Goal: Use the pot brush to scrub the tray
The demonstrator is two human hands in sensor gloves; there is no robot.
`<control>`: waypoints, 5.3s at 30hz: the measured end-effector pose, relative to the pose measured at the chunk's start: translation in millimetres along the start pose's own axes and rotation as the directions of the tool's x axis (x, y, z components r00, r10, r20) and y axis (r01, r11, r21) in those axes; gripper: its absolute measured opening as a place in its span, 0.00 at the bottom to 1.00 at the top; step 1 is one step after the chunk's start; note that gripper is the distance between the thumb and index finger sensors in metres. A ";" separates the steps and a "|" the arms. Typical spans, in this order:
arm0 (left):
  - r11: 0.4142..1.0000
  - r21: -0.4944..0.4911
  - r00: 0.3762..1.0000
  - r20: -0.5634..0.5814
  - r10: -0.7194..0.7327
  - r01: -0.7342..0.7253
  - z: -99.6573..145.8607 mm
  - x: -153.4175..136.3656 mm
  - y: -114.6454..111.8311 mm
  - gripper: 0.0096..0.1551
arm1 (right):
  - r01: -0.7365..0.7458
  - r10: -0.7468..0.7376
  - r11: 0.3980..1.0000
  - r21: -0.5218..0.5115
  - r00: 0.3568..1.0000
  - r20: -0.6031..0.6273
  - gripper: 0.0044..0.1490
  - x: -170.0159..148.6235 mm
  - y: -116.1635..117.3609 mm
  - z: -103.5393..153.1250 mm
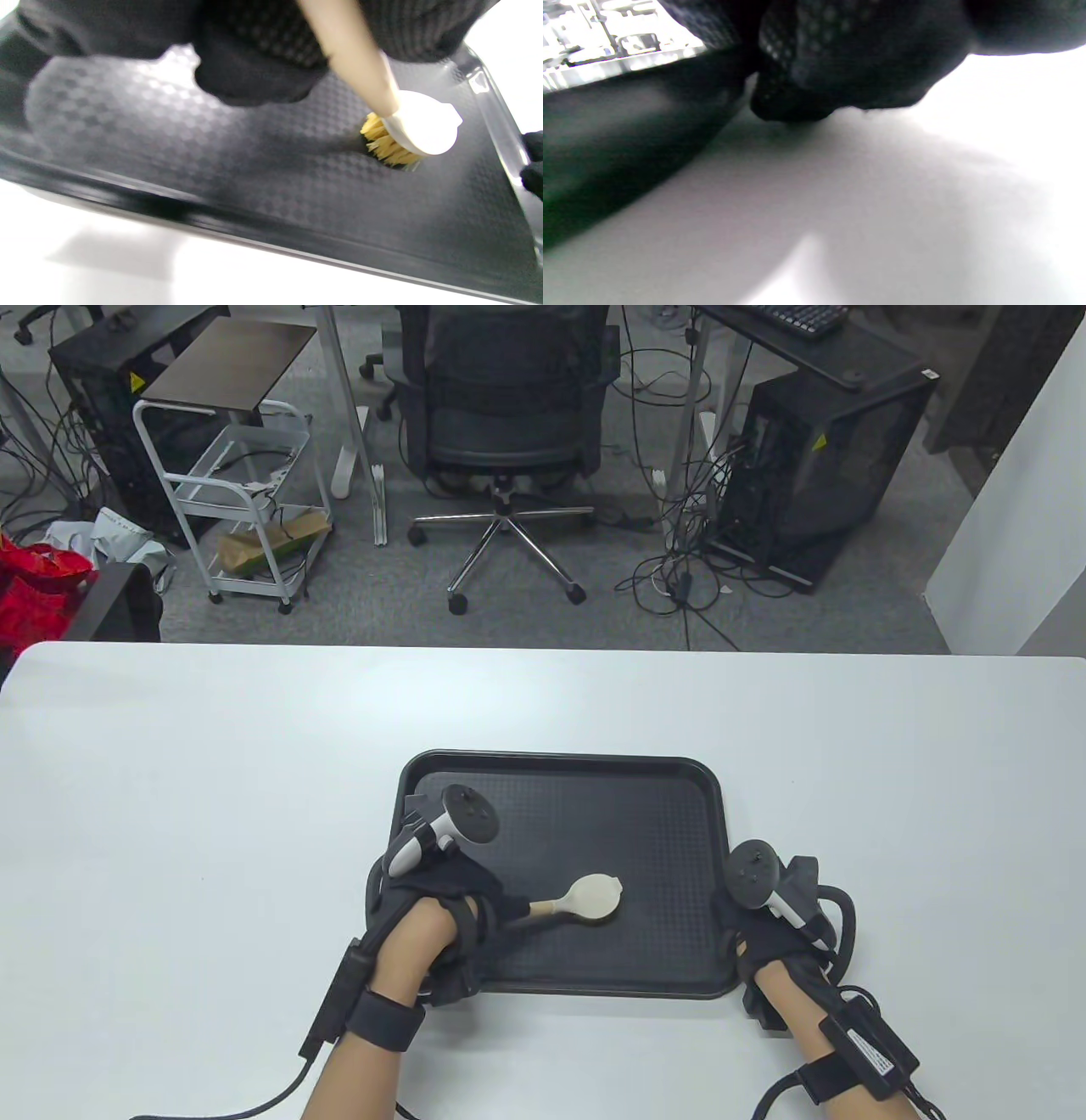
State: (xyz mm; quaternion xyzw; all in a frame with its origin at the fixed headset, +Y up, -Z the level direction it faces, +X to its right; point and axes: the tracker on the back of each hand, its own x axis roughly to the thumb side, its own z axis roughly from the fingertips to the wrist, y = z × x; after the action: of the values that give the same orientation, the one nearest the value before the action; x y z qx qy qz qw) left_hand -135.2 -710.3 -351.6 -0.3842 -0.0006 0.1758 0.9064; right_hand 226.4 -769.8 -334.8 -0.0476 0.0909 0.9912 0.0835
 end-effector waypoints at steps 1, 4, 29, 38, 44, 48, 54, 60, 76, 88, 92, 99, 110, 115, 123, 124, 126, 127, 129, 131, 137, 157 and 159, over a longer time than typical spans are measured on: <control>1.000 -0.003 1.000 -0.007 0.005 -0.005 0.9 -3.5 1.6 0.37 | 0.003 -0.003 1.000 0.001 1.000 0.000 0.38 -0.3 0.0 -0.1; 1.000 0.014 0.999 -0.034 0.021 -0.021 4.1 -15.1 8.6 0.37 | 0.003 -0.003 1.000 0.002 1.000 0.000 0.38 -0.1 0.0 0.0; 0.960 0.141 0.943 -0.199 0.268 -0.243 38.0 -139.4 48.3 0.35 | 0.004 -0.004 1.000 0.004 1.000 0.000 0.38 -0.1 0.1 -0.2; 0.932 0.205 0.905 -0.249 0.345 -0.299 52.9 -171.6 53.5 0.34 | 0.002 -0.002 1.000 0.002 1.000 -0.001 0.38 0.0 0.0 -0.1; 0.910 0.193 0.908 -0.141 0.395 -0.366 54.7 -174.3 55.5 0.34 | 0.002 -0.002 1.000 0.003 1.000 -0.001 0.38 0.0 0.0 -0.2; 0.919 0.171 0.935 0.060 0.350 -0.356 51.6 -137.1 60.7 0.35 | 0.001 -0.001 1.000 0.003 1.000 -0.001 0.38 0.1 0.0 -0.3; 0.944 0.119 0.924 0.276 0.265 -0.307 24.9 -44.6 42.0 0.35 | -0.001 0.001 1.000 0.000 1.000 -0.001 0.38 0.3 -0.1 -0.3; 0.961 -0.005 0.895 0.362 0.259 -0.276 0.9 11.2 0.8 0.35 | -0.003 0.003 1.000 -0.002 1.000 -0.001 0.38 0.6 0.0 -0.2; 0.996 0.056 0.947 0.317 0.042 -0.063 -6.9 70.1 -53.9 0.35 | 0.000 0.000 1.000 0.001 1.000 0.000 0.38 0.2 0.1 -0.4; 1.000 -0.022 0.971 0.240 -0.012 0.018 -2.8 64.5 -51.1 0.35 | -0.003 0.003 1.000 -0.001 1.000 -0.001 0.38 0.3 0.0 -0.3; 0.996 -0.068 0.983 0.175 -0.053 0.065 -1.1 47.9 -38.9 0.36 | -0.002 0.002 1.000 -0.001 1.000 -0.001 0.38 0.3 0.1 -0.3; 0.995 -0.090 0.994 0.103 -0.041 0.051 1.5 11.9 -15.5 0.37 | -0.001 0.001 1.000 0.000 1.000 -0.001 0.38 0.2 0.2 -0.2; 0.999 -0.040 0.999 -0.010 0.032 -0.033 12.7 -41.8 13.6 0.34 | -0.001 0.001 1.000 0.000 1.000 -0.001 0.38 0.1 0.2 -0.3; 0.998 -0.012 0.996 -0.063 0.068 -0.069 17.4 -66.2 22.7 0.33 | -0.001 0.001 1.000 0.000 1.000 -0.001 0.38 0.1 0.2 -0.3; 0.984 0.059 0.974 -0.143 0.174 -0.167 31.1 -115.2 38.5 0.31 | -0.001 0.001 1.000 0.000 1.000 -0.001 0.38 0.1 0.2 -0.3; 0.980 0.069 0.970 -0.148 0.195 -0.187 33.5 -123.7 40.2 0.31 | -0.001 0.001 1.000 0.000 1.000 -0.001 0.38 0.1 0.2 -0.3; 0.973 0.082 0.961 -0.157 0.226 -0.215 38.1 -138.2 41.9 0.31 | 0.000 0.000 1.000 0.000 1.000 -0.001 0.38 -0.2 0.0 -0.3; 0.970 0.091 0.957 -0.165 0.240 -0.227 39.8 -143.4 42.3 0.31 | 0.000 0.000 1.000 0.000 1.000 -0.001 0.38 -0.1 0.0 -0.3; 0.962 0.111 0.946 -0.182 0.268 -0.251 44.5 -156.8 43.6 0.30 | 0.001 -0.001 1.000 0.001 1.000 -0.001 0.38 0.0 0.0 -0.4; 0.952 0.132 0.934 -0.198 0.297 -0.275 49.1 -169.5 44.9 0.30 | 0.001 -0.001 1.000 0.001 1.000 -0.001 0.38 0.0 0.0 -0.4; 0.915 0.169 0.892 -0.213 0.398 -0.367 55.2 -204.4 47.0 0.30 | 0.001 -0.001 1.000 0.001 1.000 -0.001 0.38 0.0 0.0 -0.4; 0.876 0.190 0.887 0.237 0.397 -0.443 6.2 1.7 32.5 0.39 | -0.001 0.001 1.000 0.001 1.000 -0.002 0.38 0.0 -0.1 -0.3; 0.874 0.177 0.880 0.245 0.407 -0.453 -3.5 28.1 27.5 0.38 | -0.002 0.002 1.000 0.001 1.000 -0.002 0.38 0.3 -0.1 -0.3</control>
State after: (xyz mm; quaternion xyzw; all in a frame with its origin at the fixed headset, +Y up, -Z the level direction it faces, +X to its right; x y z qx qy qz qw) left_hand -117.1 -686.1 -377.0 -0.2478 0.0143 0.4104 0.8775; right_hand 226.1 -769.7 -335.1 -0.0486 0.0918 0.9912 0.0824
